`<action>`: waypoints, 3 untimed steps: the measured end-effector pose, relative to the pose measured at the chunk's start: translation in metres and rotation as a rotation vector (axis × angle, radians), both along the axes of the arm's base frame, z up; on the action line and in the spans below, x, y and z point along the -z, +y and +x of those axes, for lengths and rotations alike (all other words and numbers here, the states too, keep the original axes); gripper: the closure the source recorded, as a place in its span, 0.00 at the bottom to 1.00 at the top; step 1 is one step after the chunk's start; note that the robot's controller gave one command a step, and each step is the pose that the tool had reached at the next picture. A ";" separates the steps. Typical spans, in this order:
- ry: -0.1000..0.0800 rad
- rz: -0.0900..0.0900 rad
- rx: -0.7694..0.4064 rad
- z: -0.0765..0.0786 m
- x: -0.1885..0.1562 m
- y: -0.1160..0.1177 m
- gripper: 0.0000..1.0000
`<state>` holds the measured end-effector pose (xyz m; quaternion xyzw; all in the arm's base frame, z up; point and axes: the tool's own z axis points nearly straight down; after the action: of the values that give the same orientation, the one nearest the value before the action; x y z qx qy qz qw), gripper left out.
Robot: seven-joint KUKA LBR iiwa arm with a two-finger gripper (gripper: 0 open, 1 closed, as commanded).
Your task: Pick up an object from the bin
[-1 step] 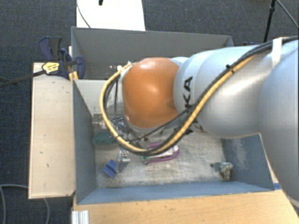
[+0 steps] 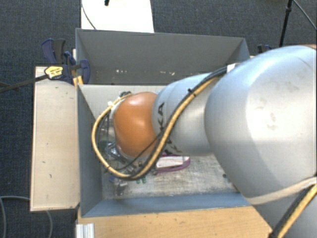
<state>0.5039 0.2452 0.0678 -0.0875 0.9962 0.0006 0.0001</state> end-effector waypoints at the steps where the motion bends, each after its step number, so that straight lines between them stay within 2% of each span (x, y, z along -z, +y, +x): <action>1: -0.004 0.004 0.006 0.001 -0.004 0.002 1.00; 2: -0.001 0.001 0.009 0.000 -0.003 0.000 0.00; 3: -0.003 0.000 -0.046 0.031 -0.053 -0.052 0.00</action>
Offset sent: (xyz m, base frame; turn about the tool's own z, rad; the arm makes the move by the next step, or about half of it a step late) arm 0.0000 0.0000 0.0000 0.0000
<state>0.5352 0.1930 0.1209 -0.1104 0.9939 0.0007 0.0014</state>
